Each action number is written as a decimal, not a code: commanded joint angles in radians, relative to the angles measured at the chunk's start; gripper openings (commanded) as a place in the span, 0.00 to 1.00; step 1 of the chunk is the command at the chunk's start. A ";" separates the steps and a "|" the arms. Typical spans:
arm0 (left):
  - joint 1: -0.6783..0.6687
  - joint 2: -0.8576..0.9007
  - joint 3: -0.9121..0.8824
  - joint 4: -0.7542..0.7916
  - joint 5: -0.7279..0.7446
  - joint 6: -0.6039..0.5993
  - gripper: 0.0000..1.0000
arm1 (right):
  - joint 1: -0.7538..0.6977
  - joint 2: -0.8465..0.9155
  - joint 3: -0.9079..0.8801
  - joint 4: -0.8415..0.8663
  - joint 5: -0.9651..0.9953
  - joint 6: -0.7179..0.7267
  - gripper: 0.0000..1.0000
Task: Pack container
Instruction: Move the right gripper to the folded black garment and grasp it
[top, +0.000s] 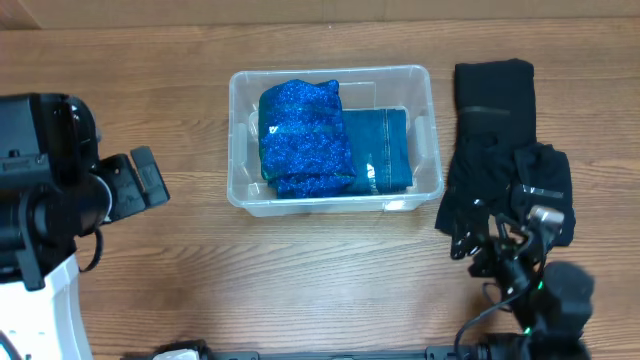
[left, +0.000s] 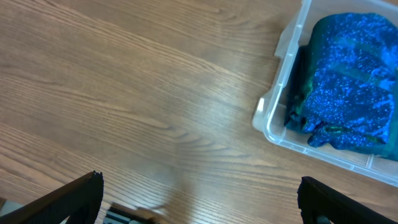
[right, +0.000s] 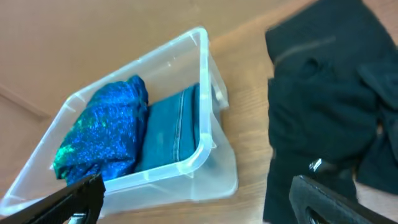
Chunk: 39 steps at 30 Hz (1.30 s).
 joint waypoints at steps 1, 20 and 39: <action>-0.005 0.034 -0.004 -0.002 -0.016 -0.007 1.00 | -0.006 0.282 0.197 -0.043 0.051 0.000 1.00; -0.005 0.163 -0.004 -0.002 -0.016 -0.007 1.00 | -0.357 1.389 0.587 -0.217 -0.191 -0.164 1.00; -0.005 0.163 -0.004 -0.002 -0.016 -0.007 1.00 | -0.338 1.233 0.600 -0.195 -0.385 -0.154 0.04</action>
